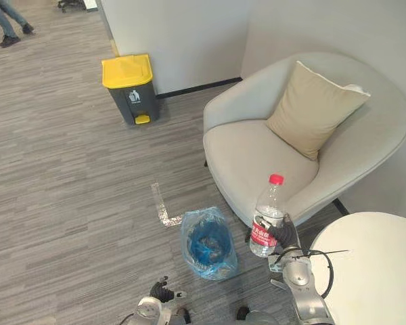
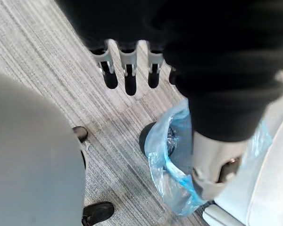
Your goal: Gather rubbish on tea table into small bin, then transfer packed bag to large trash can.
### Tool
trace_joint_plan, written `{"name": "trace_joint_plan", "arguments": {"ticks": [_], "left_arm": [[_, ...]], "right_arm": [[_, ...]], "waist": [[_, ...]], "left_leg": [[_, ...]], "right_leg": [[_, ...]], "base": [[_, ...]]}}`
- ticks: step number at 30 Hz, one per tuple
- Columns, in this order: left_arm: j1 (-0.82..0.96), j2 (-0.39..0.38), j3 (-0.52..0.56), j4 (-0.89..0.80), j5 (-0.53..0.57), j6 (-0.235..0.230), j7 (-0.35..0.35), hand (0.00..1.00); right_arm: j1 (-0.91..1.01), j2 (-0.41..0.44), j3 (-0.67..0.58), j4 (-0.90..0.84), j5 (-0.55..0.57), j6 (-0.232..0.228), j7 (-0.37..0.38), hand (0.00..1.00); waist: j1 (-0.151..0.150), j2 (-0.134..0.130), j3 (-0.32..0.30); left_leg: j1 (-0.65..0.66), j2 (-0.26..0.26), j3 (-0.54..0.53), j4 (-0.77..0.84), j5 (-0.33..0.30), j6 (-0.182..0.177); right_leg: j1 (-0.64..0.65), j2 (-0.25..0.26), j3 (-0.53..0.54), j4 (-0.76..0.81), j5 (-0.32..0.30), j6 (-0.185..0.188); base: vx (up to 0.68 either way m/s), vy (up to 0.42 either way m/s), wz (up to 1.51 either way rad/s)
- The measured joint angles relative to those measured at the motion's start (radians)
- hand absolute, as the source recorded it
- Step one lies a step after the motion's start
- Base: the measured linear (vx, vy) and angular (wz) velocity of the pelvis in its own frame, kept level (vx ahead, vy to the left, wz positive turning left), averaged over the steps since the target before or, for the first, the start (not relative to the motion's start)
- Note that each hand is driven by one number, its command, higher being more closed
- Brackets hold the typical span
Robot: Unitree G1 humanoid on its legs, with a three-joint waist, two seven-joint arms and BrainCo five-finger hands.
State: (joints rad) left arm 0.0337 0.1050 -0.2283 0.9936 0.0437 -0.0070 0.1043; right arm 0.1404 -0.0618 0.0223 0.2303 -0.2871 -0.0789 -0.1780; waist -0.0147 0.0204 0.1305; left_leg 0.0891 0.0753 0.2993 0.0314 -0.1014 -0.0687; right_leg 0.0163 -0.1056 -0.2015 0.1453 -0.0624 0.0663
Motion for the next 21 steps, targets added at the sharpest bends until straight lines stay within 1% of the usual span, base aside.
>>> {"name": "trace_joint_plan", "arguments": {"ticks": [2, 5, 6, 8, 10, 11, 12, 13, 14, 15, 16, 18, 19, 21], "left_arm": [[0.0, 0.0, 0.011, 0.001, 0.0, 0.0, 0.006, 0.0], [-0.001, 0.001, 0.027, 0.008, -0.002, -0.007, 0.029, 0.0], [-0.002, 0.001, 0.048, 0.008, -0.007, -0.008, 0.033, 0.0], [-0.006, 0.004, 0.083, 0.008, -0.017, -0.012, 0.057, 0.0], [-0.024, 0.012, 0.133, -0.005, -0.049, -0.022, 0.074, 0.0], [-0.031, 0.014, 0.137, -0.009, -0.052, -0.026, 0.079, 0.0], [-0.054, 0.018, 0.147, -0.014, -0.073, -0.03, 0.095, 0.0], [-0.076, 0.02, 0.172, -0.028, -0.092, -0.033, 0.108, 0.0], [-0.086, 0.019, 0.18, -0.036, -0.102, -0.034, 0.114, 0.0], [-0.104, 0.011, 0.198, -0.049, -0.129, -0.034, 0.129, 0.0], [-0.113, 0.0, 0.222, -0.068, -0.15, -0.039, 0.137, 0.0], [-0.119, -0.007, 0.241, -0.093, -0.169, -0.046, 0.15, 0.0], [-0.139, -0.019, 0.26, -0.121, -0.19, -0.051, 0.16, 0.0], [-0.155, -0.035, 0.285, -0.162, -0.204, -0.054, 0.175, 0.0]], "right_arm": [[-0.023, -0.004, 0.015, 0.056, -0.017, 0.001, -0.001, 1.0], [-0.044, -0.017, 0.037, 0.104, -0.028, 0.004, -0.007, 1.0], [-0.048, -0.018, 0.039, 0.104, -0.028, 0.006, -0.018, 1.0], [-0.062, -0.018, 0.039, 0.104, -0.028, 0.006, -0.033, 1.0], [-0.109, -0.022, 0.042, 0.107, -0.028, 0.006, -0.043, 1.0], [-0.122, -0.025, 0.042, 0.109, -0.027, 0.006, -0.046, 1.0], [-0.154, -0.032, 0.048, 0.109, -0.027, 0.005, -0.062, 1.0], [-0.188, -0.041, 0.06, 0.109, -0.027, 0.003, -0.071, 1.0], [-0.196, -0.048, 0.066, 0.109, -0.027, 0.002, -0.074, 1.0], [-0.233, -0.064, 0.074, 0.103, -0.025, 0.002, -0.08, 1.0], [-0.248, -0.067, 0.074, 0.091, -0.025, 0.002, -0.084, 1.0], [-0.258, -0.067, 0.08, 0.071, -0.024, 0.003, -0.095, 1.0], [-0.263, -0.066, 0.083, 0.014, -0.023, 0.005, -0.108, 1.0], [-0.29, -0.068, 0.093, -0.032, -0.018, 0.008, -0.12, 1.0]], "waist": [[0.0, 0.0, 0.005], [0.0, 0.0, 0.028], [0.0, -0.003, 0.039], [0.002, -0.013, 0.053], [0.016, -0.033, 0.085], [0.017, -0.033, 0.096], [0.019, -0.032, 0.133], [0.02, -0.032, 0.172], [0.022, -0.029, 0.185], [0.025, -0.005, 0.209], [0.028, -0.002, 0.228], [0.038, -0.001, 0.233], [0.043, 0.003, 0.245], [0.044, -0.003, 0.255]], "left_leg": [[0.0, 0.001, 0.02, 0.0, 0.002, 0.003], [-0.01, 0.001, 0.016, 0.007, 0.007, 0.01], [-0.026, 0.0, 0.004, 0.014, 0.01, 0.016], [-0.074, -0.002, -0.029, 0.044, 0.012, 0.018], [-0.183, -0.007, -0.07, 0.122, 0.012, 0.02], [-0.209, -0.007, -0.078, 0.142, 0.01, 0.023], [-0.277, -0.008, -0.111, 0.211, -0.004, 0.037], [-0.344, -0.008, -0.132, 0.295, -0.024, 0.038], [-0.388, -0.005, -0.148, 0.337, -0.035, 0.039], [-0.473, 0.007, -0.172, 0.413, -0.057, 0.036], [-0.528, 0.008, -0.178, 0.452, -0.06, 0.034], [-0.59, 0.008, -0.184, 0.492, -0.065, 0.038], [-0.675, 0.016, -0.184, 0.531, -0.066, 0.039], [-0.754, 0.036, -0.17, 0.551, -0.058, 0.036]], "right_leg": [[-0.027, 0.0, 0.022, 0.031, 0.001, 0.001], [-0.058, -0.001, 0.032, 0.095, 0.0, 0.001], [-0.081, -0.001, 0.049, 0.128, 0.0, 0.0], [-0.113, -0.007, 0.046, 0.149, -0.001, 0.0], [-0.166, -0.018, 0.046, 0.147, -0.005, 0.003], [-0.176, -0.019, 0.046, 0.147, -0.007, 0.001], [-0.193, -0.023, 0.046, 0.151, -0.029, -0.006], [-0.216, -0.028, 0.047, 0.174, -0.065, 0.0], [-0.241, -0.029, 0.047, 0.195, -0.088, -0.002], [-0.307, -0.024, 0.036, 0.262, -0.11, -0.006], [-0.367, -0.035, 0.028, 0.328, -0.129, -0.011], [-0.436, -0.047, 0.024, 0.39, -0.149, -0.016], [-0.518, -0.058, 0.011, 0.448, -0.17, -0.006], [-0.598, -0.072, -0.005, 0.491, -0.176, -0.011]], "base": [[-0.04, 0.026, -0.33], [-0.1, 0.014, -0.02], [-0.13, 0.01, 0.33], [-0.11, -0.002, 0.48], [-0.17, -0.029, 0.53], [-0.22, -0.034, 0.61], [-0.22, -0.032, 0.65], [-0.24, -0.038, 0.65], [-0.29, -0.045, 0.54], [-0.33, -0.035, 0.42], [-0.32, -0.031, 0.39], [-0.27, -0.032, 0.24], [-0.23, -0.047, 0.3], [-0.19, -0.062, 0.36]]}}
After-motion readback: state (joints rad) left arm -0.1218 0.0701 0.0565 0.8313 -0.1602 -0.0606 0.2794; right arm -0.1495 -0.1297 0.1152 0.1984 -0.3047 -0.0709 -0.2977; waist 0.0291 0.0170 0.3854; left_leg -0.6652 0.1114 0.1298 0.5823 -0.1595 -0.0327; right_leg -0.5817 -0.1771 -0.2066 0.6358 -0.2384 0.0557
